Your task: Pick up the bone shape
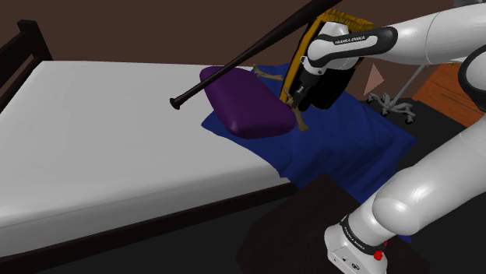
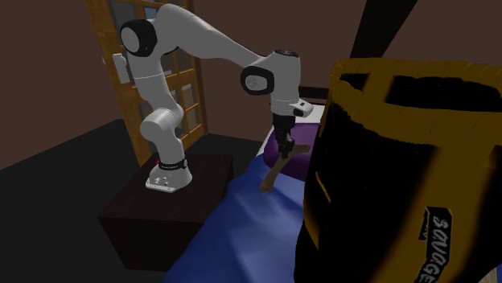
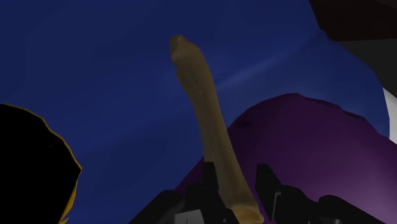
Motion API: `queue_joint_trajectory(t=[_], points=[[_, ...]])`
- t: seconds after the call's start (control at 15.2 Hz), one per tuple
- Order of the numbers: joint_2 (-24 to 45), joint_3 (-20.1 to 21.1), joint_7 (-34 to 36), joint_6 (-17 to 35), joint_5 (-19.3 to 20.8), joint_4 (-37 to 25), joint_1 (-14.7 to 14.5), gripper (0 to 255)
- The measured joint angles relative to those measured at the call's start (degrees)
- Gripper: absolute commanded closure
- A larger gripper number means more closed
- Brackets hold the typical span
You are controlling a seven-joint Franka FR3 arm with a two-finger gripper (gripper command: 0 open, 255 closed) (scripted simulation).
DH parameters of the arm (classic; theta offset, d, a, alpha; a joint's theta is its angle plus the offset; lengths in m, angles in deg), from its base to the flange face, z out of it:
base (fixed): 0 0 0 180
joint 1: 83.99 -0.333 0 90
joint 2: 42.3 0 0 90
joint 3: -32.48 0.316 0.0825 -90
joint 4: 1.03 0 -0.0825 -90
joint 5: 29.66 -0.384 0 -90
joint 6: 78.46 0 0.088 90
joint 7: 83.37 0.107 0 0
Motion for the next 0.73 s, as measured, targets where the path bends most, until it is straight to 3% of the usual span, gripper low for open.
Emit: queue_joint_trajectory(t=[0.33, 0.73], points=[[-0.25, -0.01, 0.01, -0.24, 0.08, 0.02, 0.02, 255], [-1.63, 0.07, 0.33, -4.45, 0.54, -2.83, 0.07, 255]])
